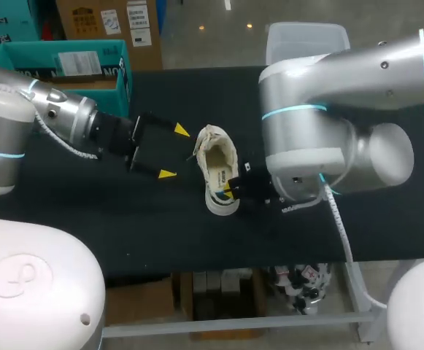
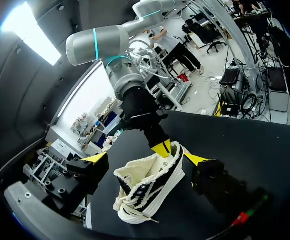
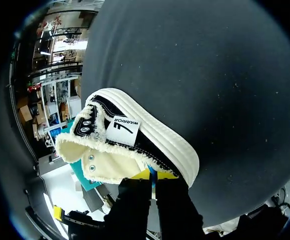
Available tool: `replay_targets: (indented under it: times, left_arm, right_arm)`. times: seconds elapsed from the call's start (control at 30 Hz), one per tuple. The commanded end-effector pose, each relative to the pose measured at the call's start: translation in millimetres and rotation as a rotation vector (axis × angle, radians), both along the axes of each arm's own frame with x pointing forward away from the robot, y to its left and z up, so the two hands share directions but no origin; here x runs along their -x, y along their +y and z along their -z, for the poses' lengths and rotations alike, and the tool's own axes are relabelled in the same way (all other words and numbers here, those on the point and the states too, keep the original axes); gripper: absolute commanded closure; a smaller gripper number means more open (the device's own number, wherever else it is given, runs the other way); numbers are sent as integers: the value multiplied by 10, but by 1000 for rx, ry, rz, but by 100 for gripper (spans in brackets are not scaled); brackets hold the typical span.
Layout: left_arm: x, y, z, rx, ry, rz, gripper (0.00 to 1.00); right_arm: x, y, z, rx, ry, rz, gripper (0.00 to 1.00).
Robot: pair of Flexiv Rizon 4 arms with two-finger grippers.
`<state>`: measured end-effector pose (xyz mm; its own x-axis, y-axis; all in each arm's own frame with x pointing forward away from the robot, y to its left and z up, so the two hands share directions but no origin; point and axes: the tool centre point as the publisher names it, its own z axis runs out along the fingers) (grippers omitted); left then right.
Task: Open the shoe tongue, take the insole out of the shoe, put the insole back into the shoe, and pack the shoe into the shoebox
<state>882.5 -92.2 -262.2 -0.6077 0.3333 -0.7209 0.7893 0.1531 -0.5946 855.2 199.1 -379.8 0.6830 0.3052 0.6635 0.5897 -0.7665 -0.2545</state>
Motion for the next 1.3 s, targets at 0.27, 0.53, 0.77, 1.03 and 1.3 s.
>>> replay_targets:
  times: [0.27,0.53,0.77,1.03,1.3]
  left_arm:
    - [41,149,-27,-57,-15,-104,0]
    - [20,192,-18,-56,-9,-117,0]
    - [-41,361,-62,-93,33,-191,0]
    - [-83,579,-132,-158,135,-262,0]
    - [-60,744,-272,-185,151,-337,0]
  right_arm:
    - [163,60,-301,93,-8,25,20]
    - [121,91,-458,74,-65,24,100]
    - [-44,202,-271,114,-13,-24,100]
    - [-146,251,-51,207,35,-20,100]
    - [-226,246,192,293,86,0,100]
